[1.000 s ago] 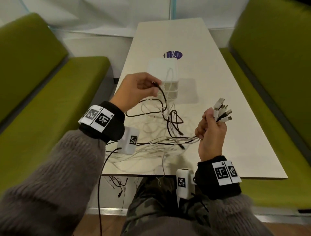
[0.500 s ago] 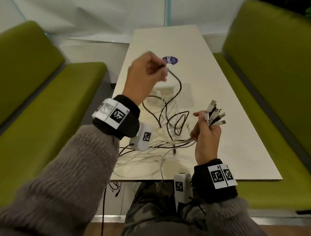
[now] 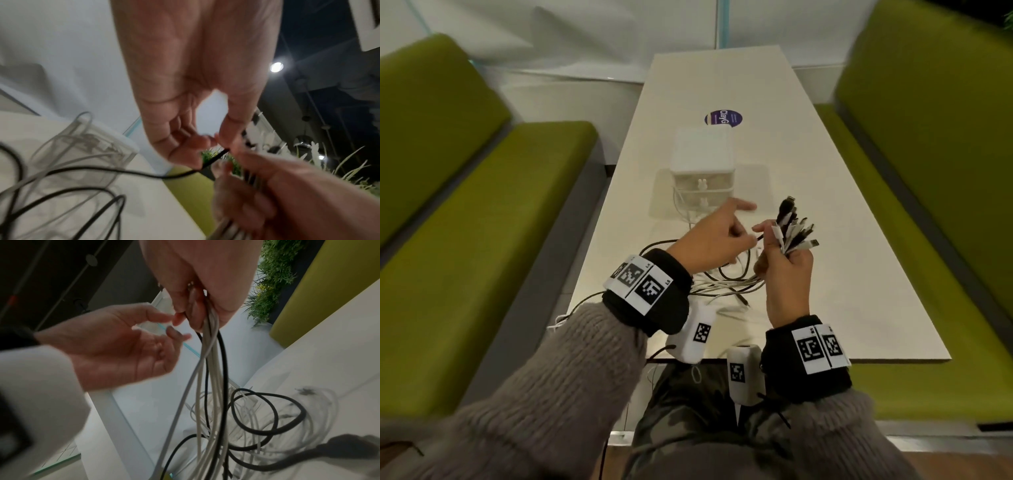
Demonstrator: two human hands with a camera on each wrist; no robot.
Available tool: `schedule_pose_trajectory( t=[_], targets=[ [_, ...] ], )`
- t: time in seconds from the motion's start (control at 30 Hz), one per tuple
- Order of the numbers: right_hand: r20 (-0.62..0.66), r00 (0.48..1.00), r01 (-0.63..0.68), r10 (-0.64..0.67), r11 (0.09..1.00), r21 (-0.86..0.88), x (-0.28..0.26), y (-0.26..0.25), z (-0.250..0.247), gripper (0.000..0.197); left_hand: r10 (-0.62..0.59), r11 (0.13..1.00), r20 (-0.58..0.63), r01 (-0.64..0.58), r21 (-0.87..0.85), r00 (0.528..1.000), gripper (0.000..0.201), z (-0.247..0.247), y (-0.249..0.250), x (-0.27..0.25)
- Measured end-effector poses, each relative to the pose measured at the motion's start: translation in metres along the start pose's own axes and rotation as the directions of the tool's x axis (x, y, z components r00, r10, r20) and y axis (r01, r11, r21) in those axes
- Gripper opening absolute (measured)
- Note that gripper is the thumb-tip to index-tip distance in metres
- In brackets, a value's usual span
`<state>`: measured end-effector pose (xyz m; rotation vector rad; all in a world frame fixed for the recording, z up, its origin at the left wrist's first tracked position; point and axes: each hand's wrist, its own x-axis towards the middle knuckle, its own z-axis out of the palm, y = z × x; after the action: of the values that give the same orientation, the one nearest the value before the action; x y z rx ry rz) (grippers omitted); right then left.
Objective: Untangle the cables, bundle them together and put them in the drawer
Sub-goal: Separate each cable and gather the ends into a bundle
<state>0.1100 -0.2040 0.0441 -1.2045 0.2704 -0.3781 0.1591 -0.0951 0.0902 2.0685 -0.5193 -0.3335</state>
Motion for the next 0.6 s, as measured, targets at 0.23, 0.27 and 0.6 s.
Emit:
schedule_pose_trajectory(
  t=[0.23,0.27,0.6],
  targets=[
    [-0.199,0.979,0.057,-0.036,0.993,0.105,0.0,0.001,-0.008,0.028,-0.163,0.916,-0.06,0.173,0.361,0.985,0.021,-0.013,-0.063,0.005],
    [-0.236,0.971,0.069,-0.034,0.988,0.142,0.0,0.0,-0.009,0.028,-0.199,0.89,-0.075,0.212,0.403,0.977,0.021,-0.02,-0.072,0.006],
    [-0.206,0.972,0.159,-0.109,0.957,0.242,0.0,-0.007,-0.002,0.031,-0.155,0.825,0.135,0.054,0.562,0.979,0.048,-0.036,-0.073,0.026]
  ],
)
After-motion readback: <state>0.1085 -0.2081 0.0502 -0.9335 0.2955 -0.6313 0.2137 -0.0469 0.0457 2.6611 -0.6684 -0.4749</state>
